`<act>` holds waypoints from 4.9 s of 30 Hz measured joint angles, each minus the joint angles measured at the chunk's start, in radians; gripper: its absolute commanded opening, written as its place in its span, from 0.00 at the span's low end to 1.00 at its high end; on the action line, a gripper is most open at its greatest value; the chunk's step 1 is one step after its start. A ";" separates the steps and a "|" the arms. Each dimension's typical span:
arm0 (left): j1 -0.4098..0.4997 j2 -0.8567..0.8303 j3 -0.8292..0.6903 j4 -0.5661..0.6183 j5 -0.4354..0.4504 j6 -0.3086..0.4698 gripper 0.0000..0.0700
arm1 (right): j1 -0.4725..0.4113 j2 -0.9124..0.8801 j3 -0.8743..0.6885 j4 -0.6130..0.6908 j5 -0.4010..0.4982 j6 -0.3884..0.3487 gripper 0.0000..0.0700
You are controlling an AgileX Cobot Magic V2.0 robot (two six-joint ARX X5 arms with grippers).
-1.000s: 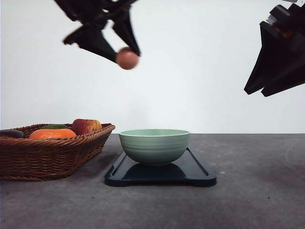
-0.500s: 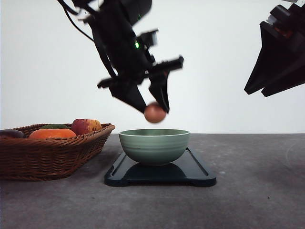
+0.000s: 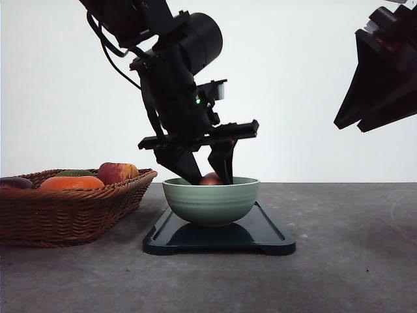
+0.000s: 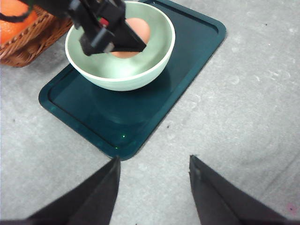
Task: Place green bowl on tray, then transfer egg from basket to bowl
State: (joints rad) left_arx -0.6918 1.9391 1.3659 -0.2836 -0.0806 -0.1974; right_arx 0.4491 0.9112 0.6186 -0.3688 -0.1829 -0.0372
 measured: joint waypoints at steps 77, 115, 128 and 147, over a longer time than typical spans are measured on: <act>0.157 -0.874 -0.474 -0.259 0.009 0.066 0.51 | 0.001 0.000 0.000 0.000 -0.027 0.001 0.41; 0.210 -1.229 -0.777 -0.199 0.009 0.051 0.00 | 0.001 0.000 0.000 -0.031 -0.045 0.004 0.02; 0.360 -1.359 -0.846 -0.127 0.081 0.091 0.00 | 0.001 0.000 0.000 -0.031 -0.046 0.004 0.02; 0.753 -1.910 -1.270 0.034 0.148 0.112 0.00 | 0.001 0.000 0.000 -0.031 -0.046 0.004 0.02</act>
State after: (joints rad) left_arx 0.0614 0.0292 0.0961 -0.2496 0.0671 -0.0853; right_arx 0.4500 0.9112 0.6182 -0.3996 -0.2287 -0.0334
